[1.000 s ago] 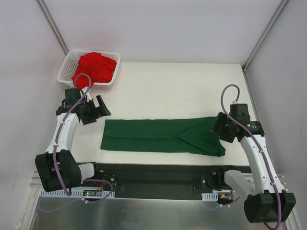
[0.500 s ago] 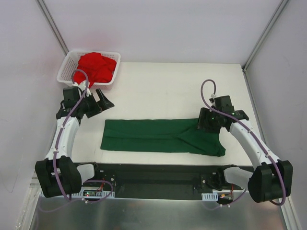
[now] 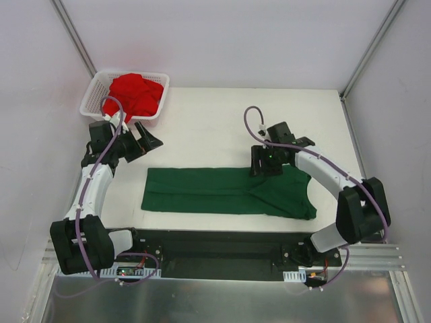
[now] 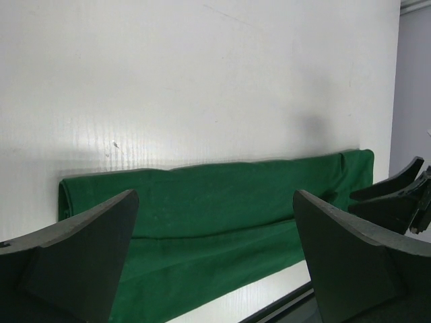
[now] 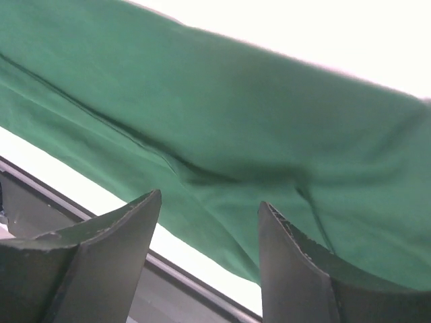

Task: Fold and stack the t-shirts
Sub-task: Fold the other side of the tshirt into a rectangle

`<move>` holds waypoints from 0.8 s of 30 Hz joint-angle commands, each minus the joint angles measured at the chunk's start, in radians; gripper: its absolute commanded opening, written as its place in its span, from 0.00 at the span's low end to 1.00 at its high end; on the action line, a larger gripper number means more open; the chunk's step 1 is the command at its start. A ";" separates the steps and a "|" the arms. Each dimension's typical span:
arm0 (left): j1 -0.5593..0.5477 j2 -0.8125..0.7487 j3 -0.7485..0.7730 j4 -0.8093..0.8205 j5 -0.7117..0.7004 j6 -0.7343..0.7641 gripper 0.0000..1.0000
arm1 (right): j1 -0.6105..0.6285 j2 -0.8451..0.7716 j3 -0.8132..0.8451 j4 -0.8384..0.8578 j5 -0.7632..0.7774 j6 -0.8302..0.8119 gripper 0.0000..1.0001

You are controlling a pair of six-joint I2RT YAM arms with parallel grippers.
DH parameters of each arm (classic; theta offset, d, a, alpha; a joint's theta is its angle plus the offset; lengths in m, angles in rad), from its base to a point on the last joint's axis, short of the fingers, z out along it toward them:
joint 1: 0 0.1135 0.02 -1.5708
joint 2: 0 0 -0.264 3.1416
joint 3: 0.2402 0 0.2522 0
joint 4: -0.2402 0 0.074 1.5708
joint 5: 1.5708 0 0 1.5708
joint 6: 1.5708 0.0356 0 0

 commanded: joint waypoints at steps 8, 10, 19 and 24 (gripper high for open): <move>-0.007 -0.026 0.001 0.067 -0.020 -0.019 0.99 | 0.193 0.221 0.210 0.057 -0.031 -0.026 0.61; -0.005 -0.063 0.001 0.070 -0.038 -0.021 0.99 | 0.233 0.247 0.225 0.065 -0.026 -0.052 0.61; 0.062 -0.114 0.007 0.066 -0.044 -0.030 0.99 | 0.344 0.331 0.315 0.076 0.055 -0.074 0.60; 0.103 -0.132 0.011 0.066 -0.018 -0.030 0.99 | 0.429 0.388 0.389 0.053 0.199 -0.135 0.60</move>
